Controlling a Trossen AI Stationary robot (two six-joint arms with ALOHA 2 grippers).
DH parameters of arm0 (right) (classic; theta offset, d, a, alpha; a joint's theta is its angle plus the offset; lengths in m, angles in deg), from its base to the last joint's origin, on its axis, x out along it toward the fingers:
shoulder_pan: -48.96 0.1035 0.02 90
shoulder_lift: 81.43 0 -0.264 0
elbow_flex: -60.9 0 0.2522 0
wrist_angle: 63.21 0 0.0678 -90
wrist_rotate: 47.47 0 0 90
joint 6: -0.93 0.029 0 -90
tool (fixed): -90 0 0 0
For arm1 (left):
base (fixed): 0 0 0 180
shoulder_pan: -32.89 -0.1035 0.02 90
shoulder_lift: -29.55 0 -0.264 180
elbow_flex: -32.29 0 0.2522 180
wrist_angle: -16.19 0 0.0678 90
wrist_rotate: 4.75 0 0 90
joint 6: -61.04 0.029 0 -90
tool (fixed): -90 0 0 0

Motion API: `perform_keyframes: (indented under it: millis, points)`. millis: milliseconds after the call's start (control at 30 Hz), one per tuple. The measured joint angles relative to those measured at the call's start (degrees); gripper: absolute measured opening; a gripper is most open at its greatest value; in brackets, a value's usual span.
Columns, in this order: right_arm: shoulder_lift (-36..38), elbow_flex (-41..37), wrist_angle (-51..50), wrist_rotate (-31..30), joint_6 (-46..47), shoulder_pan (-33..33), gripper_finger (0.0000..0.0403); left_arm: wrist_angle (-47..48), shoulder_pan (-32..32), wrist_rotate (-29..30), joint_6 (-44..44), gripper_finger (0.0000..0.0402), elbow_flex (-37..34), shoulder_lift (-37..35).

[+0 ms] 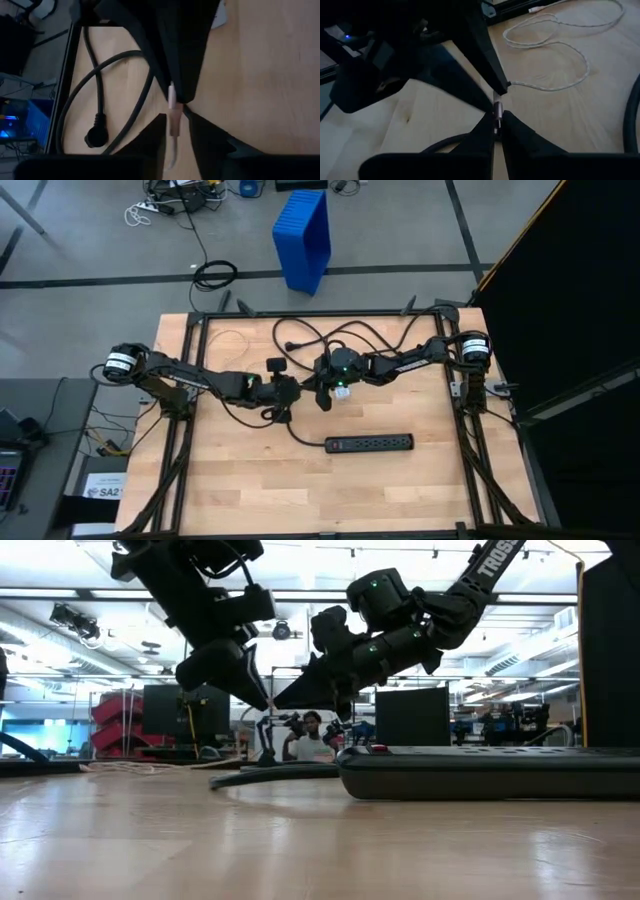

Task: Insert USB
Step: Insert the pink charger cable into the white charger adapter

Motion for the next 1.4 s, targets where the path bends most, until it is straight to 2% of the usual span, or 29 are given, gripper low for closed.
perform_keyframes:
  millis: [200, 300, 433, 667, 867, 1267, 1400]
  points:
    - [0.0, 0.0, 0.3, 0.8, 1.9, -0.3, 0.0000, -1.4, 0.4, 2.1, 0.2, 0.0179, 0.0, 0.2]
    - [0.0, 0.0, 0.4, 1.8, 3.2, -0.6, 0.0000, -1.2, 1.5, 8.2, 0.9, 0.0193, 0.0, 0.2]
    - [0.0, 0.0, 0.8, 2.9, 5.4, -1.1, 0.0000, -1.4, 3.1, 11.7, 3.3, 0.0185, 0.0, 0.4]
    - [0.0, 0.0, 2.6, 5.1, 6.5, -1.4, 0.0000, -1.7, 3.8, 11.5, 3.1, 0.0155, 0.0, 2.5]
    - [0.0, 0.0, 2.6, 5.4, 6.9, -1.4, 0.0000, -3.9, 3.8, 11.5, 2.5, 0.0152, -0.1, 6.0]
    - [0.0, 0.0, 1.8, 5.2, 6.9, -1.5, 0.0000, -5.0, 3.9, 14.7, 1.5, 0.0151, -0.1, 5.1]
    - [0.0, 0.0, 1.6, 5.2, 6.8, -1.5, 0.0000, -3.5, 4.3, 14.9, 1.4, 0.0137, -0.1, 5.1]
